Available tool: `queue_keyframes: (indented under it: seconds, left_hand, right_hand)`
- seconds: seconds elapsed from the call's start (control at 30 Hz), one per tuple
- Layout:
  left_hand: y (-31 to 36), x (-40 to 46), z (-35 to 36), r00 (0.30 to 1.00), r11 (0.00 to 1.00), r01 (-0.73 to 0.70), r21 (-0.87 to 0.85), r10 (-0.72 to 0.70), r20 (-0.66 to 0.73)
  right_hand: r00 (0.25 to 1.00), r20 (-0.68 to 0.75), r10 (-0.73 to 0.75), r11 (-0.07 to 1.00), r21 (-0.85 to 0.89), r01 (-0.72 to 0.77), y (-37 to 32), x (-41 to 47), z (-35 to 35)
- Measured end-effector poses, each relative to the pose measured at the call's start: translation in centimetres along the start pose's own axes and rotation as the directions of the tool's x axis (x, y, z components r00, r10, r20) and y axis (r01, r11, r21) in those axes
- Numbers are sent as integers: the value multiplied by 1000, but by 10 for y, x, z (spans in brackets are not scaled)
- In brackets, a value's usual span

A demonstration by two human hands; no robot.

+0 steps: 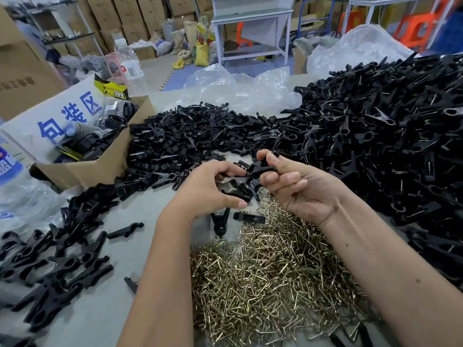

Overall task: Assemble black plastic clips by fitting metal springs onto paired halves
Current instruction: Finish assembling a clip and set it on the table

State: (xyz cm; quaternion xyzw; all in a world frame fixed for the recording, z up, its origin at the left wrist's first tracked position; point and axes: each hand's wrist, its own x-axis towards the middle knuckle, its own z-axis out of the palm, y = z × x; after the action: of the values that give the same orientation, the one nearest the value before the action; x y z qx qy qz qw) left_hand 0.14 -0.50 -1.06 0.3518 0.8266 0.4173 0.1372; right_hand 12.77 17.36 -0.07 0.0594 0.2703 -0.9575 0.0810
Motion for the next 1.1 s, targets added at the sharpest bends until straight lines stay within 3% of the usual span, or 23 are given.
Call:
queue_keyframes:
  seconds: [0.17, 0.4, 0.5, 0.87, 0.97, 1.03, 1.1]
  left_hand:
    - [14, 1, -6, 981, 910, -174, -376, 193, 14]
    - [25, -1, 2, 970, 849, -236, -472, 235, -62]
    - [27, -2, 3, 972, 832, -230, -505, 222, -76]
    - [26, 0, 0, 968, 861, -246, -445, 243, -66]
    - [27, 2, -4, 972, 882, -233, -409, 219, -82]
    - [22, 2, -8, 983, 956, -180, -231, 169, -67]
    - [14, 1, -9, 997, 997, -72, -22, 72, -8]
  right_hand:
    - [999, 53, 5, 1000, 12, -6, 0, 0, -1]
    - [985, 163, 61, 990, 116, -80, 2, -2, -3]
    - [982, 182, 58, 998, 27, -64, 1, -6, -2]
    - [991, 126, 47, 999, -21, -45, -1, -5, -4]
    - [988, 127, -87, 986, -129, 103, 3, -2, -4]
    - [967, 36, -252, 931, -264, 252, 2, 1, -1]
    - [883, -118, -454, 824, -431, 366, -2, 3, 1]
